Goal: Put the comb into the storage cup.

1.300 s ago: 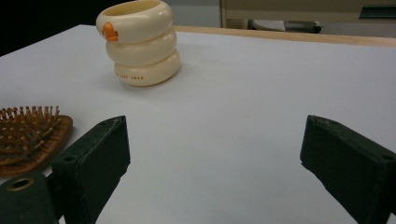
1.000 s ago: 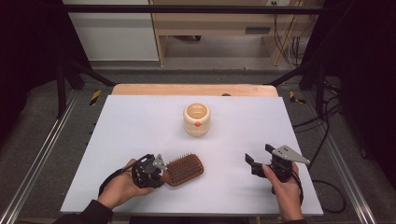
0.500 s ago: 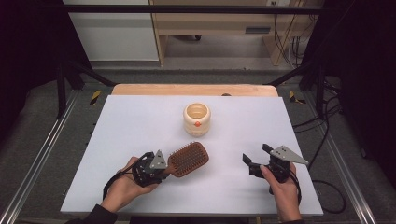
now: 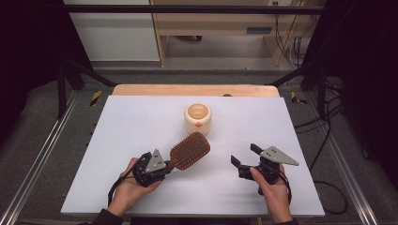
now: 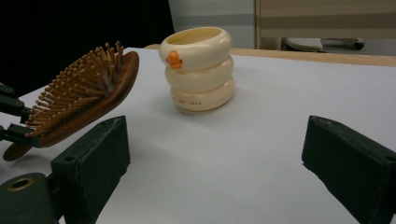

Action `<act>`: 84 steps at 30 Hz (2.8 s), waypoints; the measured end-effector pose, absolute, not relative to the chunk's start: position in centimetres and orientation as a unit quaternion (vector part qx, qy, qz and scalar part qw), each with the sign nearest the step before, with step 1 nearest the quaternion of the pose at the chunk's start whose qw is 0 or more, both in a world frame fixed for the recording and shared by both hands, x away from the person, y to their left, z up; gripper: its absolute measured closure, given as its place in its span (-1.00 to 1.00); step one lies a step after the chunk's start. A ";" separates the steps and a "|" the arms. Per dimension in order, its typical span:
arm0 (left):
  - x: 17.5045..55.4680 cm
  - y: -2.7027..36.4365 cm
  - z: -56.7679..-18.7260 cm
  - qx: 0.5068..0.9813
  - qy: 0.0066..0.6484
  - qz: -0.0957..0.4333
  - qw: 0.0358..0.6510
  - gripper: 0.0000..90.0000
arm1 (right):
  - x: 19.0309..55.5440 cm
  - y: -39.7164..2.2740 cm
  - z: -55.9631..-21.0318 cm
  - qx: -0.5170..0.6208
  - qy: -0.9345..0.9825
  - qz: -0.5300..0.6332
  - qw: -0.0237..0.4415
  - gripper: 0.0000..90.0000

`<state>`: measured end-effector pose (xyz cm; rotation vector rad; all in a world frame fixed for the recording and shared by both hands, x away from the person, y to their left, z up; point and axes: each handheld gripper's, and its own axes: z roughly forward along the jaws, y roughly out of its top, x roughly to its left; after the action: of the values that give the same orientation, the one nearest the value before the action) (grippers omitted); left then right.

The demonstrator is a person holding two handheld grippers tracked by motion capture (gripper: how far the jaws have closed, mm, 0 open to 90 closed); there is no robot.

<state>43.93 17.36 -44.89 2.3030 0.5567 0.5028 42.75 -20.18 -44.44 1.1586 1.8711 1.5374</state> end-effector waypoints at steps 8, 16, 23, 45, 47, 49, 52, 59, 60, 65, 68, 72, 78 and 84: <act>43.5 17.5 -45.3 0.878 0.224 0.202 0.371 0.61 | 42.5 -18.9 -44.3 0.408 0.685 0.563 0.220 -0.83; 43.3 17.5 -45.4 0.868 0.229 0.210 0.387 0.61 | 42.4 -18.6 -44.0 0.408 0.678 0.575 0.207 -0.86; 42.8 17.3 -45.3 0.857 0.231 0.215 0.408 0.61 | 42.4 -18.0 -43.8 0.411 0.673 0.584 0.196 -0.86; 43.0 17.4 -45.6 0.833 0.254 0.207 0.446 0.61 | 42.4 -16.3 -43.9 0.415 0.679 0.583 0.162 -0.86; 43.0 17.4 -45.5 0.831 0.255 0.208 0.449 0.61 | 42.4 -16.3 -43.9 0.415 0.680 0.583 0.159 -0.86; 43.0 17.5 -45.5 0.828 0.257 0.208 0.453 0.61 | 42.4 -16.3 -43.9 0.416 0.680 0.583 0.158 -0.86; 43.0 17.7 -45.4 0.825 0.260 0.211 0.455 0.61 | 42.4 -16.0 -43.9 0.415 0.679 0.585 0.154 -0.86; 43.0 18.3 -45.0 0.817 0.269 0.215 0.463 0.61 | 42.4 -15.1 -43.6 0.404 0.688 0.585 0.145 -0.86; 43.0 18.4 -44.9 0.816 0.268 0.217 0.463 0.61 | 42.4 -14.9 -43.3 0.405 0.685 0.588 0.142 -0.86; 43.1 19.1 -44.4 0.807 0.272 0.229 0.471 0.61 | 42.5 -14.5 -42.7 0.405 0.680 0.596 0.136 -0.86; 43.1 19.7 -44.3 0.803 0.276 0.233 0.474 0.61 | 42.6 -14.2 -42.2 0.407 0.674 0.604 0.126 -0.86; 43.2 20.3 -44.0 0.796 0.281 0.239 0.479 0.61 | 42.7 -13.3 -41.8 0.408 0.667 0.613 0.109 -0.85; 43.1 20.7 -43.7 0.790 0.284 0.245 0.485 0.61 | 43.0 -11.3 -41.6 0.402 0.671 0.616 0.094 -0.85; 42.9 20.4 -43.6 0.791 0.279 0.246 0.486 0.61 | 43.5 -9.7 -41.3 0.401 0.668 0.621 0.083 -0.85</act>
<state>42.92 20.39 -43.65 1.9250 0.6782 0.5992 43.52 -9.67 -41.29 1.1970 1.9963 1.8550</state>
